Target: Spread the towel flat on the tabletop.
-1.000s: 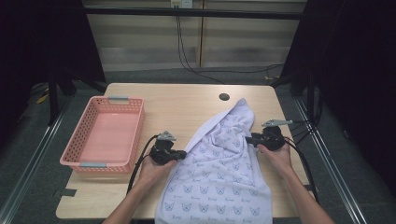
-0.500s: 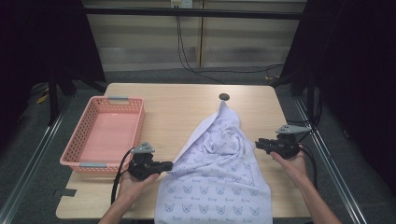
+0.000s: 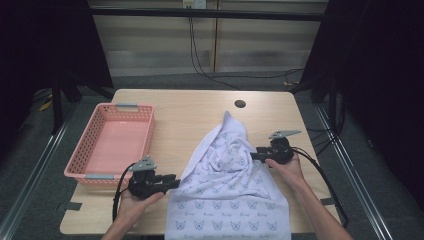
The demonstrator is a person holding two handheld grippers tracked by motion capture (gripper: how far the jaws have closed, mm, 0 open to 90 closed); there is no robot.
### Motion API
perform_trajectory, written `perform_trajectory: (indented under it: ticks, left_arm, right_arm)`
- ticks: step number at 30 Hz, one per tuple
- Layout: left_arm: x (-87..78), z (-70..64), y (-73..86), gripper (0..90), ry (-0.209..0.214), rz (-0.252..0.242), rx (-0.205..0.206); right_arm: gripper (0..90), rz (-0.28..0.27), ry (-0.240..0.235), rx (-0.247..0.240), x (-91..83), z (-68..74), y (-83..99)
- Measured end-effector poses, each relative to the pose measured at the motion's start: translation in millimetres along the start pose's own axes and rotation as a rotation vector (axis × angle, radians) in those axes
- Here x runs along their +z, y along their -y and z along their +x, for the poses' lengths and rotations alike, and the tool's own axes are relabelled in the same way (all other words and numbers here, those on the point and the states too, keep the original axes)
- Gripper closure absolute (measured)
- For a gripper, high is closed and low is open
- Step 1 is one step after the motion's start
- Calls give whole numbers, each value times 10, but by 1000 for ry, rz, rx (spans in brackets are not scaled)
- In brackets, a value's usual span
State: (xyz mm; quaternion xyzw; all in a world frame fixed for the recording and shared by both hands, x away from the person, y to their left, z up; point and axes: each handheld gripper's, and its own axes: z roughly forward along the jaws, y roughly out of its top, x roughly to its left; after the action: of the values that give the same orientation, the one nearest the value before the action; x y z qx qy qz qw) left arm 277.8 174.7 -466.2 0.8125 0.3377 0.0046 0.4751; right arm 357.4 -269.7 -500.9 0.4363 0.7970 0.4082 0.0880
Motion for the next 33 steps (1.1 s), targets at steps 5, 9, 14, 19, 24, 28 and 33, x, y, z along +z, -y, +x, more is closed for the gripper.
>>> perform_trajectory:
  ticks: [5, 9, 14, 19, 24, 28, 33]
  left_arm:
    - [544, 133, -282, 660, 8, 48, 36]
    - [760, 202, -299, 669, -10, 116, 37]
    - [765, 214, -208, 691, -61, 167, 64]
    - [486, 106, 0, 734, -41, 199, 60]
    - [291, -160, 183, 761, 26, 270, 56]
    - [194, -257, 272, 762, 94, 300, 33]
    - [258, -173, 176, 708, 108, 223, 46]
  right_arm:
    - [893, -8, -34, -19, -56, 61, 2]
    - [896, -97, -3, -15, -434, 123, -36]
    - [897, -156, 4, -17, -989, 185, 130]
    - [897, -70, 36, -8, -1314, 312, 622]
    - [896, 2, 6, -23, -1442, 510, 947]
    - [805, 38, -15, -43, -1426, 609, 1014]
    - [663, -55, 13, -60, -1406, 552, 739]
